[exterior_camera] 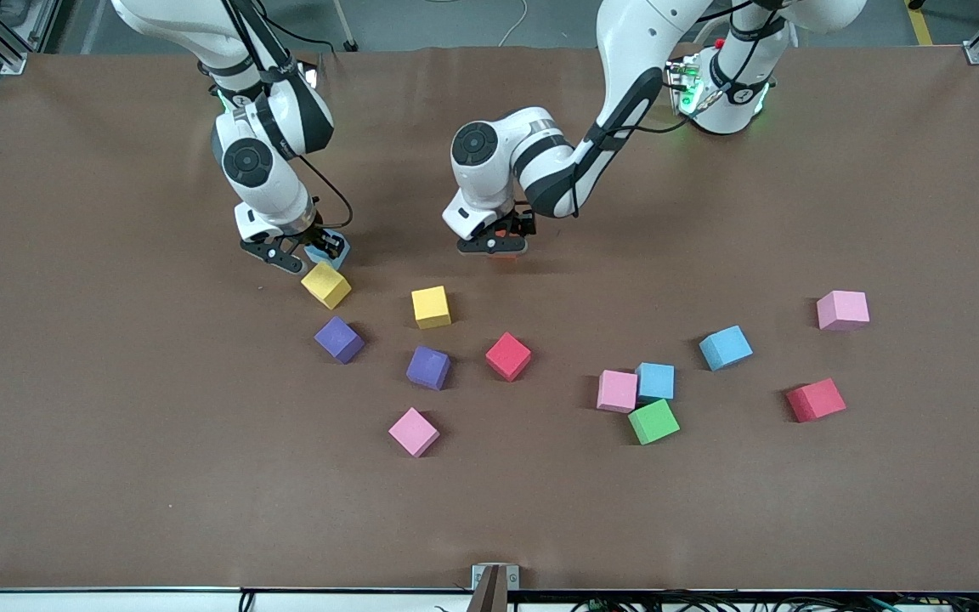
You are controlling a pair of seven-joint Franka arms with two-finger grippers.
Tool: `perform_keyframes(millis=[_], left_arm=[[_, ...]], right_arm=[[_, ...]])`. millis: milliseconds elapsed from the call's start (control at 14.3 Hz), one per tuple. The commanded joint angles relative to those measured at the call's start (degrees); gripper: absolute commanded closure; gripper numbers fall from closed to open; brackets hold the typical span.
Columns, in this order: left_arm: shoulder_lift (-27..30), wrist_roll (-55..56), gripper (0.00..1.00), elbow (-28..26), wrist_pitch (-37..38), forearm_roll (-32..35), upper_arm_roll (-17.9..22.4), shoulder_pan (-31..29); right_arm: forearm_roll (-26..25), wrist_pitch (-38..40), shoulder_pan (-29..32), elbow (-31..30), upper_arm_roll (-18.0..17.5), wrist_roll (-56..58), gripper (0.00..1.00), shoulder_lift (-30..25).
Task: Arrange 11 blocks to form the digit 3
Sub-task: 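Carry the orange block beside the blue block while the right gripper moves blue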
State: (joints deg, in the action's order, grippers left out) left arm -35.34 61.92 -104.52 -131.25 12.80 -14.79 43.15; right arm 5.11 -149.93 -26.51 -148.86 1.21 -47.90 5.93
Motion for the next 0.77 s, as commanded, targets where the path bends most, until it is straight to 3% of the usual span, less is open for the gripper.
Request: perform_keyframes(millis=[0, 349, 698], left_arm=[[2.46, 0.22, 0.0, -0.86, 0.65, 1.97, -0.07, -0.26], [5.19, 0.66, 0.0, 2.03, 0.91, 1.79, 0.19, -1.48], [5.11, 0.57, 0.0, 10.02, 6.09, 1.88, 0.28, -5.7]], right_arm=[[6.12, 0.07, -0.03, -0.02, -0.33, -0.96, 1.0, -1.1], [6.84, 0.52, -2.83, 2.69, -0.33, -17.09, 1.0, -0.84], [6.84, 0.6, -8.72, 5.95, -0.33, -35.12, 1.0, 0.04]])
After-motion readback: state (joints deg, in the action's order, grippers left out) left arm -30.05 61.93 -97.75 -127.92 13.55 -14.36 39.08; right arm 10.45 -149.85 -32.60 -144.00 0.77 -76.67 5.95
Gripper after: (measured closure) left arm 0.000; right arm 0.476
